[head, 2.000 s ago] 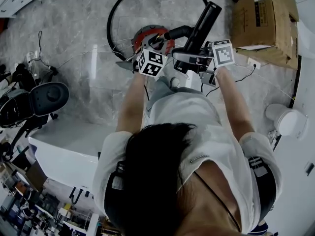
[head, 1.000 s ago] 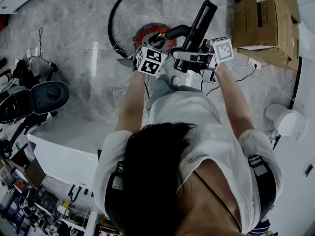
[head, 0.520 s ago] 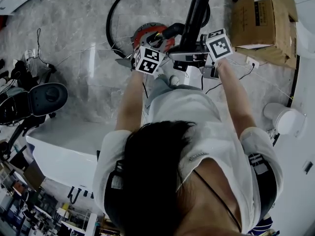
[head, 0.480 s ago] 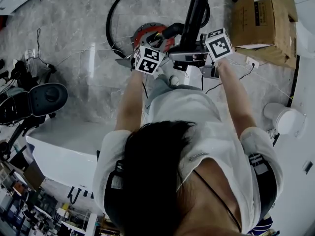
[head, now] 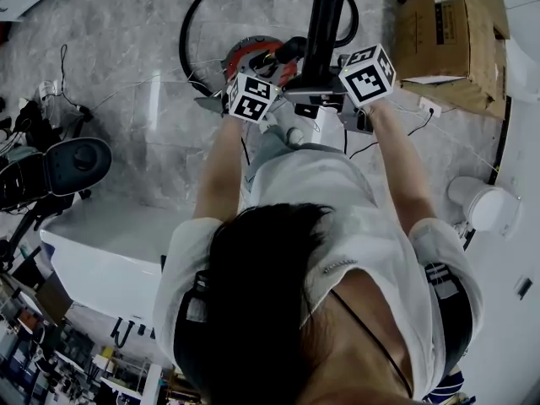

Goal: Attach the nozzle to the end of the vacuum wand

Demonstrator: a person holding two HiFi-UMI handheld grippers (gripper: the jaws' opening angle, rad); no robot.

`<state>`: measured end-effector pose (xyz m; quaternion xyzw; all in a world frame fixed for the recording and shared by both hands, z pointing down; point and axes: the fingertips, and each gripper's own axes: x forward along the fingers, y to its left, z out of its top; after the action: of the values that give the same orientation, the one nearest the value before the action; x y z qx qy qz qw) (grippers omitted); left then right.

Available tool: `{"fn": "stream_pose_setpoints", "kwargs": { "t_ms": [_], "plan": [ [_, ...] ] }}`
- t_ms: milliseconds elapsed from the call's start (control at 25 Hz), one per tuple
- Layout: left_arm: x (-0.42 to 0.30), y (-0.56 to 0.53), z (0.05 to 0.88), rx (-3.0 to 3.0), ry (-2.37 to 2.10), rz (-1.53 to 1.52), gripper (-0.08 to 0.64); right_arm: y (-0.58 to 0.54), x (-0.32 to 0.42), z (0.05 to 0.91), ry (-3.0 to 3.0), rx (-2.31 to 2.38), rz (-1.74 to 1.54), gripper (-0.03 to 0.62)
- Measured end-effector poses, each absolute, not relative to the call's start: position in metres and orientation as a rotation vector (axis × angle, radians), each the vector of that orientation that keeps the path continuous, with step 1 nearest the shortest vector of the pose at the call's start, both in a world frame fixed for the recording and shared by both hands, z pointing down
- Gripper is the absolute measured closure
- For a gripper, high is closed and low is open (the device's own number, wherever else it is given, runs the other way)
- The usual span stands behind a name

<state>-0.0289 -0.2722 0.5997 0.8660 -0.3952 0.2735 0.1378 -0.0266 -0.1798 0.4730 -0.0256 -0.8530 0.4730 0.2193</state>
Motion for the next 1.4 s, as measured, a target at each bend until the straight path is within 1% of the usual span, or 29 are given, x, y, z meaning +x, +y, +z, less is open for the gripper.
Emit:
{"fn": "stream_pose_setpoints", "kwargs": {
  "t_ms": [1080, 1400],
  "plan": [
    [-0.029, -0.270, 0.601, 2.499, -1.094, 0.797, 0.407, -0.178, -0.026, 0.496, -2.375, 0.055, 0.995, 0.494],
    [-0.027, -0.272, 0.602, 2.499, -1.101, 0.787, 0.403, -0.180, -0.023, 0.498, -2.382, 0.044, 1.011, 0.494]
  ]
}}
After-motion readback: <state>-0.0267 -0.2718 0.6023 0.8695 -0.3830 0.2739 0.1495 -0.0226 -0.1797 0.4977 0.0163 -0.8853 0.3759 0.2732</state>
